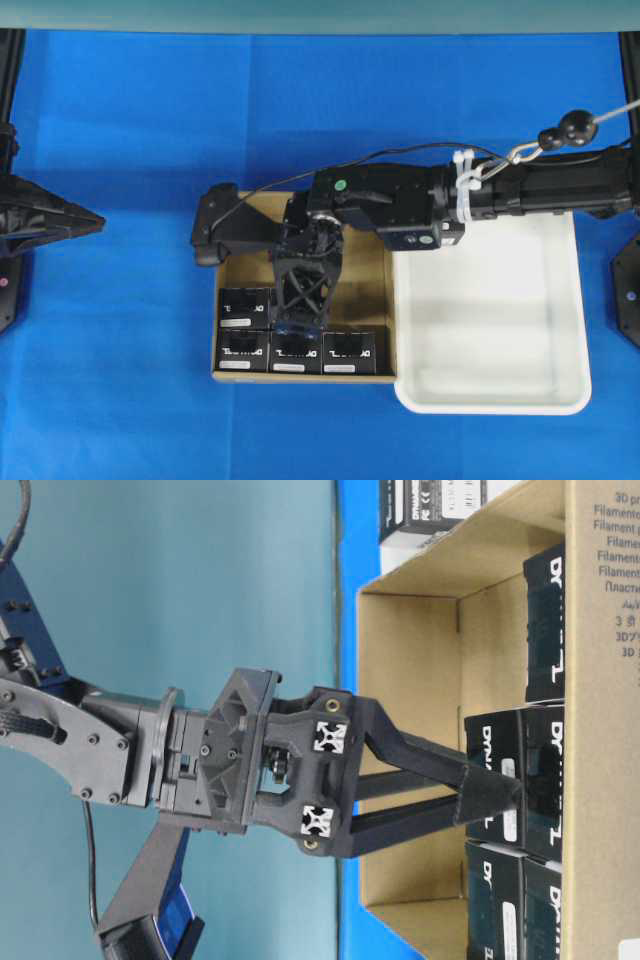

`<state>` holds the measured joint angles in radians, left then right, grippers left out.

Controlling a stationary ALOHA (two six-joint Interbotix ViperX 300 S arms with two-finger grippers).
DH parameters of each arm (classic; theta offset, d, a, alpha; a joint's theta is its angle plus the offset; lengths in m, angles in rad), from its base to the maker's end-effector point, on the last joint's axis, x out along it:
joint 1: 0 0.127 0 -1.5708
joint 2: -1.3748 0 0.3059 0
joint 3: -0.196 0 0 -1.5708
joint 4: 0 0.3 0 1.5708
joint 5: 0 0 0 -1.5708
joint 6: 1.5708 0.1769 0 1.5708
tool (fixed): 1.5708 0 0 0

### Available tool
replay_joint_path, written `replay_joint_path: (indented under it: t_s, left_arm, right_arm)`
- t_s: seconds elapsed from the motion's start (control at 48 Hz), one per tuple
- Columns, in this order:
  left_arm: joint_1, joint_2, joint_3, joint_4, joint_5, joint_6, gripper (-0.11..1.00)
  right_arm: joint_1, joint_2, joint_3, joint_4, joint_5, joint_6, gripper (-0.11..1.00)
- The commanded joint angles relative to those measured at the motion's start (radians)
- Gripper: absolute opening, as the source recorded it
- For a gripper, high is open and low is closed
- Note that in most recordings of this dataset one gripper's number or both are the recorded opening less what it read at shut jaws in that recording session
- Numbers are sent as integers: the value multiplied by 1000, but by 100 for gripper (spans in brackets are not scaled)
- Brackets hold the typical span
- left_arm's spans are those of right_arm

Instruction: Pick the box from inside the cardboard box.

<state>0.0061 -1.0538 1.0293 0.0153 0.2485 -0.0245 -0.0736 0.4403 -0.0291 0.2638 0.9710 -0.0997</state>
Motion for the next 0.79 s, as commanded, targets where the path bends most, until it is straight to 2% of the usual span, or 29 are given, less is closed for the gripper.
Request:
replay_joint_path:
  t_s: [0.0, 0.354, 0.583, 0.771]
  left_arm:
    - [-2, 8, -21, 2, -9, -2, -7]
    - [-2, 8, -15, 2, -9, -3, -7]
    - [0, 5, -14, 2, -8, -3, -7]
    - [0, 5, -12, 2, -8, -3, -7]
  right_arm:
    - [-18, 2, 3, -3, -3, -2, 99]
    - [-74, -6, 28, -21, -26, -8, 99]
    - [-101, -5, 38, -21, -32, -72, 99]
    - [-121, -3, 38, -21, -32, -77, 99]
